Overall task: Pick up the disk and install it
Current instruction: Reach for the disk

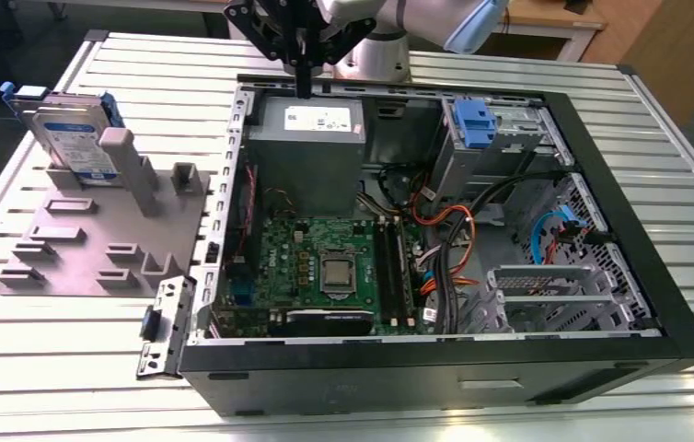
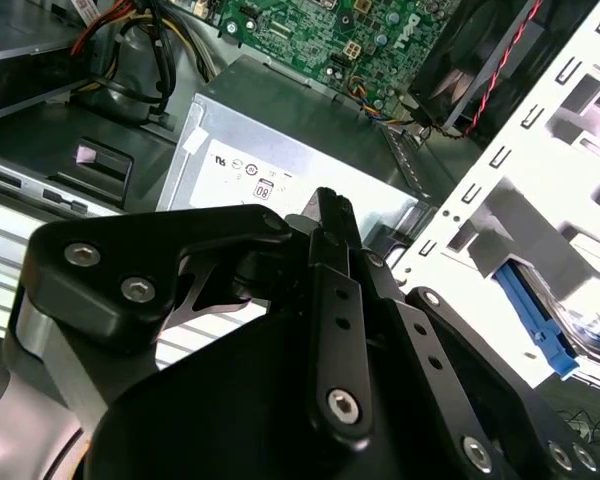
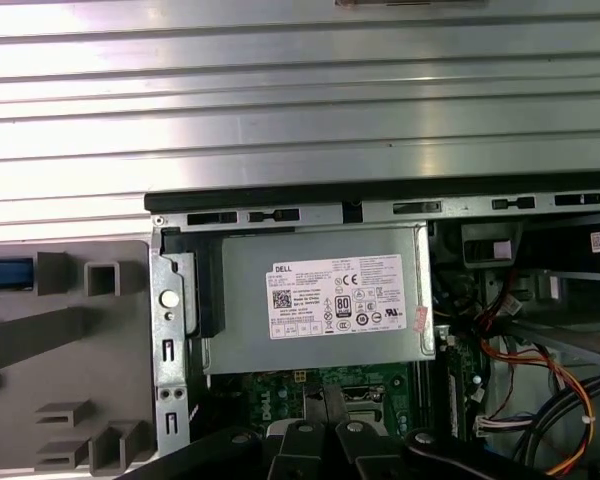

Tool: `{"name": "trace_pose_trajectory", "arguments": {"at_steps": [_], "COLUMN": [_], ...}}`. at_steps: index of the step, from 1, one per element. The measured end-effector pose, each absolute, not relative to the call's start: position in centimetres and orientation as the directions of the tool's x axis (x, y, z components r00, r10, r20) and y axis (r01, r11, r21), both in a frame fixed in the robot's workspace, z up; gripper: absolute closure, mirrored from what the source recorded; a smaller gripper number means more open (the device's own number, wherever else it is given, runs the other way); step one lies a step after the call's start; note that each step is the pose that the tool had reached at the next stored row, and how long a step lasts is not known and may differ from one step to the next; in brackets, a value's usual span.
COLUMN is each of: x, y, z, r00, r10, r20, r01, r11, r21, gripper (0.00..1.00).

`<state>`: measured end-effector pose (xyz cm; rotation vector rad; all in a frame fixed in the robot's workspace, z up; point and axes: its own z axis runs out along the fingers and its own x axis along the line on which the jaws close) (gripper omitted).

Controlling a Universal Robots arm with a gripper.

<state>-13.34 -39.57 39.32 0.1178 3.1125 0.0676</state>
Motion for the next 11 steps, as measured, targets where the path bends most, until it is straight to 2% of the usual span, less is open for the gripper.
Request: {"name": "trace_pose_trajectory", "arguments": {"at_steps": [11], "x": [-13.35], "y": [-39.53], "z": [39.31], "r00": [-0.997], "r10": [0.075], "r20": [-0.024], "r01": [0.074], "r11": [0.996], "r21": [0.044], "gripper": [0.89]}}
